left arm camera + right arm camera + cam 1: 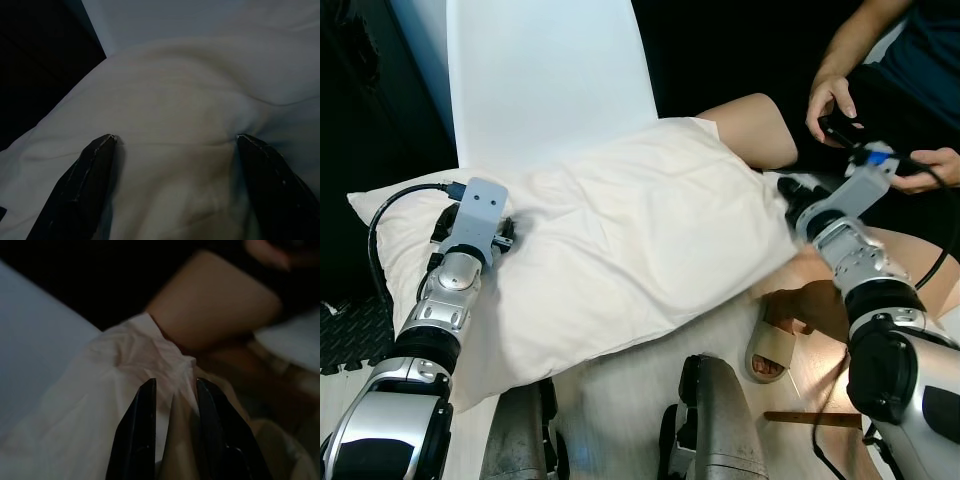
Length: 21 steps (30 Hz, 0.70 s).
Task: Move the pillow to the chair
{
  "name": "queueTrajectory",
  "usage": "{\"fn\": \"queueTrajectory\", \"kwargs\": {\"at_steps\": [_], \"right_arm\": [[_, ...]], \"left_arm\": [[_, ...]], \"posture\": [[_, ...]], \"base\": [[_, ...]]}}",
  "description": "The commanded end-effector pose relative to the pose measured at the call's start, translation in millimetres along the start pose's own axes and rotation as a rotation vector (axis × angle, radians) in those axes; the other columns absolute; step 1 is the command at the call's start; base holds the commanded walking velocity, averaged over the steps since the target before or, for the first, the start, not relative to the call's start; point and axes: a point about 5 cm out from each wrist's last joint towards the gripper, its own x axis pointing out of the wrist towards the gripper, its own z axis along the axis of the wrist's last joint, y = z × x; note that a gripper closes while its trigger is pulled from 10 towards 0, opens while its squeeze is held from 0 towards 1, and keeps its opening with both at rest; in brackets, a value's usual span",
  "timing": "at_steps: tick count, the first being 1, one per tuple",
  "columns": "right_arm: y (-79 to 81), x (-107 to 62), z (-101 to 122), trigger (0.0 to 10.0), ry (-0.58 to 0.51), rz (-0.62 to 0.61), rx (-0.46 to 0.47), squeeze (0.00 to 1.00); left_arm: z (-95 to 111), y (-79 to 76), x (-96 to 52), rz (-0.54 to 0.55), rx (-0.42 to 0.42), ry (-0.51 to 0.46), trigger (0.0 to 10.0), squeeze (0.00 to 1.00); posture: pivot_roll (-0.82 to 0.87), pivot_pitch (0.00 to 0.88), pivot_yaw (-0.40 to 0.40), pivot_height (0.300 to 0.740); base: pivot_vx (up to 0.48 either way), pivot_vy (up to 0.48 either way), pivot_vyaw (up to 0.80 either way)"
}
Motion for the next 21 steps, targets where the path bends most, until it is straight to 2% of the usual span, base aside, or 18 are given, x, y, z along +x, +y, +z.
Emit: {"fn": "queueTrajectory", "kwargs": {"at_steps": [1, 2, 5, 12, 13, 14, 16, 19, 20, 21], "right_arm": [[5.7, 0.5, 0.2, 0.0, -0.029, 0.068, -0.019, 0.00], [5.9, 0.3, -0.7, 0.0, -0.034, 0.074, 0.017, 0.00], [3.8, -0.5, -2.0, 0.0, -0.037, 0.053, 0.030, 0.00], [3.3, -1.5, -1.7, 0.0, -0.050, 0.047, 0.006, 0.00], [3.1, -1.6, -1.5, 2.7, -0.048, 0.048, -0.012, 0.00], [2.1, -1.9, -1.3, 0.0, -0.046, 0.043, -0.016, 0.00], [1.8, -2.1, -1.1, 0.0, -0.047, 0.046, -0.016, 0.00], [-0.1, -2.3, -0.5, 0.0, -0.039, 0.026, -0.066, 0.00], [-0.3, -2.4, -0.1, 10.0, -0.040, 0.024, -0.081, 0.88], [0.2, -2.4, 0.1, 10.0, -0.043, 0.031, -0.076, 1.00]], "left_arm": [[-15.4, 0.7, -4.7, -0.003, 0.013, 0.058, 10.0, 1.00], [-15.4, 0.5, -4.7, -0.003, 0.012, 0.058, 10.0, 1.00], [-15.3, 0.0, -4.6, -0.004, 0.011, 0.058, 10.0, 1.00], [-15.5, 0.9, -4.7, -0.003, 0.013, 0.058, 10.0, 1.00], [-15.6, 1.2, -4.7, -0.003, 0.014, 0.058, 10.0, 1.00], [-15.7, 1.3, -4.7, -0.003, 0.015, 0.058, 10.0, 1.00], [-15.7, 1.4, -4.7, -0.003, 0.015, 0.058, 10.0, 1.00], [-15.5, 1.2, -4.5, -0.004, 0.015, 0.058, 10.0, 1.00], [-15.4, 1.0, -4.5, -0.004, 0.015, 0.058, 10.0, 1.00], [-15.4, 0.9, -4.4, -0.004, 0.015, 0.058, 10.0, 1.00]], "posture": [[-0.01, 0.299, -0.068, 0.579], [-0.01, 0.299, -0.068, 0.579], [-0.01, 0.299, -0.068, 0.579], [-0.01, 0.299, -0.066, 0.579], [-0.01, 0.298, -0.066, 0.579], [-0.01, 0.298, -0.067, 0.579], [-0.01, 0.298, -0.067, 0.579], [-0.01, 0.297, -0.067, 0.579], [-0.01, 0.297, -0.068, 0.579], [-0.01, 0.296, -0.068, 0.579]], "base": [[0.000, 0.000, 0.00], [0.000, 0.000, 0.00], [0.000, 0.000, 0.00], [0.000, 0.000, 0.00], [0.000, 0.000, 0.00], [0.000, 0.000, 0.00], [0.000, 0.000, 0.00], [0.000, 0.000, 0.00], [0.000, 0.000, 0.00], [0.000, 0.000, 0.00]]}}
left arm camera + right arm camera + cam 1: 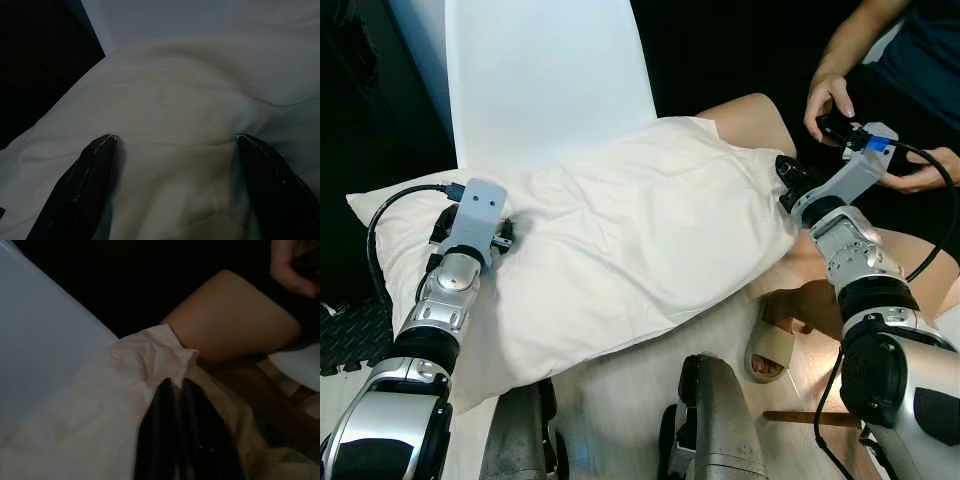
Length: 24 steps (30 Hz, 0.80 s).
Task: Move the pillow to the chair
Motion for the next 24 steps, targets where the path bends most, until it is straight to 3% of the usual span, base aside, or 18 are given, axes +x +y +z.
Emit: {"fn": "queueTrajectory", "kwargs": {"at_steps": [1, 11, 15, 16, 17, 21, 24], "right_arm": [[-7.8, -4.2, -1, 10.0, 0.002, -0.021, -0.029, 1.00], [-7.5, -3.9, 6, 10.0, -0.022, 0.000, -0.033, 1.00], [-14.9, -5.1, 21, 10.0, -0.055, -0.078, -0.203, 1.00], [-17.0, -5.4, 28, 10.0, -0.079, -0.110, -0.244, 0.58], [-17.6, -5.4, 35, 10.0, -0.107, -0.126, -0.259, 0.00], [-11.4, -3.8, 39, 10.0, -0.137, -0.073, -0.239, 0.00], [-7.6, -4.4, 29, 10.0, -0.114, -0.029, -0.256, 0.00]], "left_arm": [[-14, 0.6, -4.2, -0.005, 0.014, 0.055, 10.0, 1.00], [-13, 0.0, -3.4, -0.005, 0.014, 0.053, 10.0, 1.00], [-12, -0.5, -3.1, -0.006, 0.015, 0.053, 10.0, 1.00], [-12, -0.7, -3.0, -0.007, 0.015, 0.052, 10.0, 1.00], [-12, -0.9, -2.9, -0.007, 0.015, 0.052, 10.0, 1.00], [-6, -0.1, -1.0, 0.000, -0.001, 0.031, 10.0, 1.00], [15, 2.4, 3.6, 0.000, -0.060, -0.062, 10.0, 1.00]], "posture": [[-0.01, 0.296, -0.068, 0.579], [-0.01, 0.294, -0.066, 0.579], [-0.02, 0.293, -0.065, 0.579], [-0.02, 0.291, -0.065, 0.579], [-0.02, 0.290, -0.066, 0.579], [-0.02, 0.278, -0.067, 0.579], [-0.02, 0.271, -0.069, 0.579]], "base": [[0.000, 0.000, 0.00], [0.000, 0.000, 0.00], [0.000, 0.000, 0.00], [0.000, 0.000, 0.00], [0.000, 0.000, 0.00], [0.000, 0.000, 0.00], [0.000, 0.000, 0.00]]}}
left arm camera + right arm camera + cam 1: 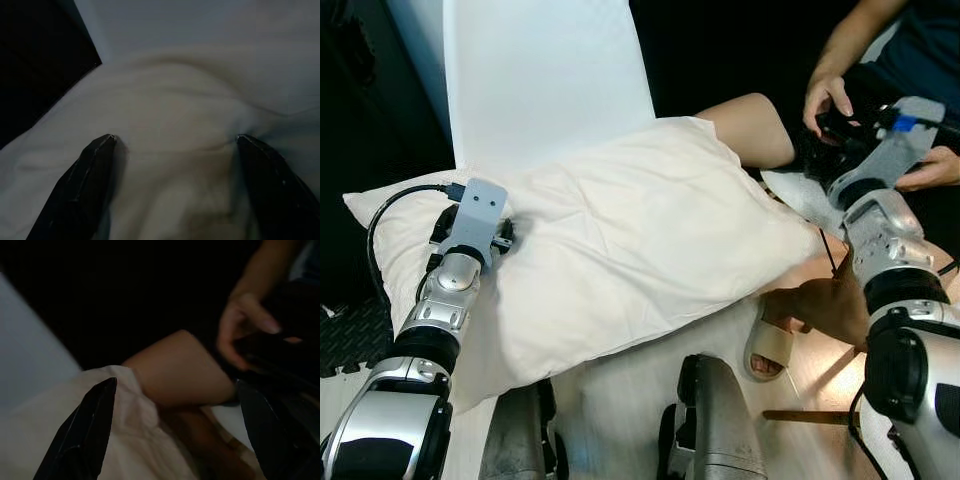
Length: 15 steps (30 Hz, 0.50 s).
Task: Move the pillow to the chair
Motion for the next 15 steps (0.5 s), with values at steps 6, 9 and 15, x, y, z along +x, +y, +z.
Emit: {"fn": "queueTrajectory", "kwargs": {"at_steps": [6, 9, 15], "right_arm": [[6.5, -18.1, -44, 10.0, 0.087, 0.022, 0.013, 0.00], [13.1, -24.5, -60, 10.0, 0.107, 0.023, 0.006, 0.00], [25.6, -35.8, -78, 10.0, 0.128, 0.055, 0.023, 0.00]], "left_arm": [[56, 7.9, 6.9, 0.010, -0.175, -0.217, 10.0, 1.00], [47, 5.0, 2.3, 0.030, -0.249, -0.201, 10.0, 1.00], [44, 8.2, -9.2, 0.077, -0.346, -0.220, 10.0, 1.00]], "posture": [[-0.01, 0.245, -0.059, 0.579], [-0.02, 0.228, -0.052, 0.579], [-0.01, 0.216, -0.053, 0.579]], "base": [[0.000, 0.000, 0.00], [0.000, 0.000, 0.00], [0.000, 0.000, 0.00]]}}
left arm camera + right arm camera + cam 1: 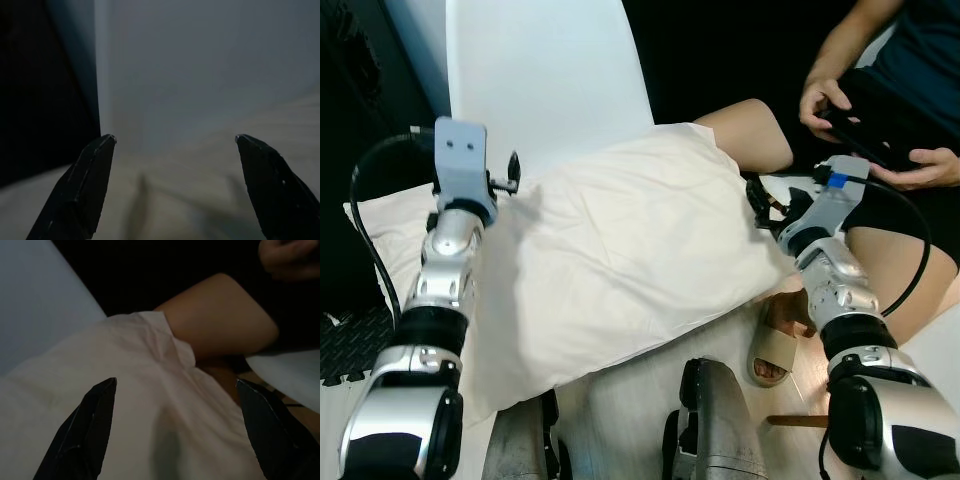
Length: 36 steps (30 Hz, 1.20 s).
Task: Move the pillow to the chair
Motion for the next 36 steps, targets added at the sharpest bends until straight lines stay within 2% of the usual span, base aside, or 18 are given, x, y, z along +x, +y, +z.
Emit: {"fn": "queueTrajectory", "kwargs": {"at_steps": [1, 3, 5, 6, 7, 8, 10, 11, 14, 16, 19, 25, 28, 36], "right_arm": [[4.2, -7.0, -13, 10.0, 0.029, 0.008, 0.001, 0.00], [10.7, -13.1, -23, 10.0, 0.032, 0.016, 0.002, 0.00], [15.8, -17.3, -31, 10.0, 0.040, 0.030, 0.014, 0.00], [20.9, -21.9, -43, 10.0, 0.078, 0.057, 0.009, 0.00], [27.9, -28.6, -61, 10.0, 0.140, 0.102, -0.023, 0.00], [34.1, -35.9, -77, 10.0, 0.199, 0.141, -0.069, 0.00], [41.4, -44.8, -94, 10.0, 0.260, 0.188, -0.142, 0.00], [41.4, -44.8, -94, 10.0, 0.260, 0.188, -0.142, 0.00], [59.7, -53.6, -103, 10.0, 0.237, 0.243, -0.111, 0.00], [63.7, -54.5, -103, 10.0, 0.227, 0.247, -0.091, 0.00], [70.5, -54.3, -101, 10.0, 0.209, 0.253, -0.062, 0.00], [75.7, -53.2, -97, 10.0, 0.177, 0.290, -0.022, 0.00], [80.9, -60.6, -94, 10.0, 0.119, 0.313, 0.031, 0.00], [79.0, -65.0, -96, 10.0, 0.111, 0.271, 0.007, 0.00]], "left_arm": [[6, 5.0, -4.0, 0.032, -0.030, -0.029, 10.0, 1.00], [7, 5.3, -12.0, 0.052, -0.054, -0.038, 10.0, 1.00], [-1, 1.7, -19.4, 0.048, -0.081, -0.007, 10.0, 1.00], [-14, -5.6, -28.2, 0.023, -0.079, 0.041, 10.0, 0.18], [-28, -13.5, -38.7, -0.001, -0.066, 0.082, 10.0, 0.00], [-38, -20.9, -48.5, -0.026, -0.054, 0.107, 10.0, 0.00], [-46, -27.9, -58.7, -0.046, -0.041, 0.121, 10.0, 0.00], [-46, -27.9, -58.7, -0.046, -0.041, 0.121, 10.0, 0.00], [-62, -33.0, -77.3, -0.028, -0.027, 0.154, 10.0, 0.00], [-66, -32.1, -82.5, -0.019, -0.013, 0.171, 10.0, 0.00], [-80, -25.3, -95.6, 0.027, 0.006, 0.250, 10.0, 0.00], [-84, -22.6, -102.9, 0.033, 0.007, 0.273, 10.0, 0.00], [-92, -21.9, -112.2, 0.024, 0.013, 0.312, 10.0, 0.00], [-99, -23.4, -118.5, 0.018, 0.025, 0.336, 10.0, 0.00]], "posture": [[-0.01, 0.205, -0.052, 0.579], [-0.01, 0.188, -0.047, 0.579], [0.00, 0.173, -0.044, 0.579], [0.00, 0.149, -0.042, 0.579], [0.00, 0.131, -0.041, 0.579], [0.00, 0.126, -0.041, 0.579], [0.02, 0.108, -0.042, 0.579], [0.02, 0.108, -0.042, 0.579], [0.02, 0.084, -0.047, 0.579], [0.02, 0.082, -0.047, 0.579], [0.02, 0.074, -0.050, 0.579], [0.02, 0.075, -0.059, 0.579], [0.01, 0.068, -0.058, 0.579], [0.01, 0.065, -0.053, 0.579]], "base": [[0.000, 0.000, 0.00], [0.000, 0.000, 0.00], [0.000, 0.000, 0.00], [0.000, 0.000, 0.00], [0.000, 0.000, 0.00], [0.000, 0.000, 0.00], [0.000, 0.000, 0.00], [0.000, 0.000, 0.00], [0.000, 0.000, 0.00], [0.000, 0.000, 0.00], [0.000, 0.000, 0.00], [0.000, 0.000, 0.00], [0.000, 0.000, 0.00], [0.000, 0.000, 0.00]]}}
